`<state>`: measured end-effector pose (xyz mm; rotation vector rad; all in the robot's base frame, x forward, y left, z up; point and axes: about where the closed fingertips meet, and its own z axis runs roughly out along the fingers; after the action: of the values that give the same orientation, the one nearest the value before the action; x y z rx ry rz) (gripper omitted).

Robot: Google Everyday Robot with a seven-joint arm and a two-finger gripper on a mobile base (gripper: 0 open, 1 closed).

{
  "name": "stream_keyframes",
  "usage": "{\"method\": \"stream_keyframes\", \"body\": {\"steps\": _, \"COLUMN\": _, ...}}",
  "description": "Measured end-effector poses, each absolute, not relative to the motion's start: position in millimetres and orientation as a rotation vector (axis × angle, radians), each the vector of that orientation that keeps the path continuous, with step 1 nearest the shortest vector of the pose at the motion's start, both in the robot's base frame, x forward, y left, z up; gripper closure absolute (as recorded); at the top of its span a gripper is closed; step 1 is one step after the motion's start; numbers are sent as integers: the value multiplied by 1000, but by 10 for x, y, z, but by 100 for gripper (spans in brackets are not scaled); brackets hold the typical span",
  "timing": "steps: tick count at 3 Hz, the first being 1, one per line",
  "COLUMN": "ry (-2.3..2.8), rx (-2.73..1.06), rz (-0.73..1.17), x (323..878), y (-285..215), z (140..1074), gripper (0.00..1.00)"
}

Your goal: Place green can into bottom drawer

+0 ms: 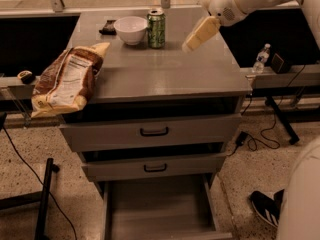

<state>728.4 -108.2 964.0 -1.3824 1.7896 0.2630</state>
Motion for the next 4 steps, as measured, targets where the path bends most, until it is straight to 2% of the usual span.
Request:
{"method": "stream_keyframes", "body": {"steps": 1, "ry": 1783, "rx": -1306, "rz": 250, "x": 7519, "y": -971, "z": 9550, "gripper": 0}}
{"method": "stream_keyframes", "body": {"steps": 2, "ry": 1708, "rx": -1179, "rz": 221, "x": 8020, "y": -814, "z": 9506, "gripper": 0}}
{"method": "stream_keyframes", "body": {"steps": 4, "ry": 1524, "rx": -877, "rz": 376, "x": 8909, "y": -440, "z": 9511, "gripper": 0}}
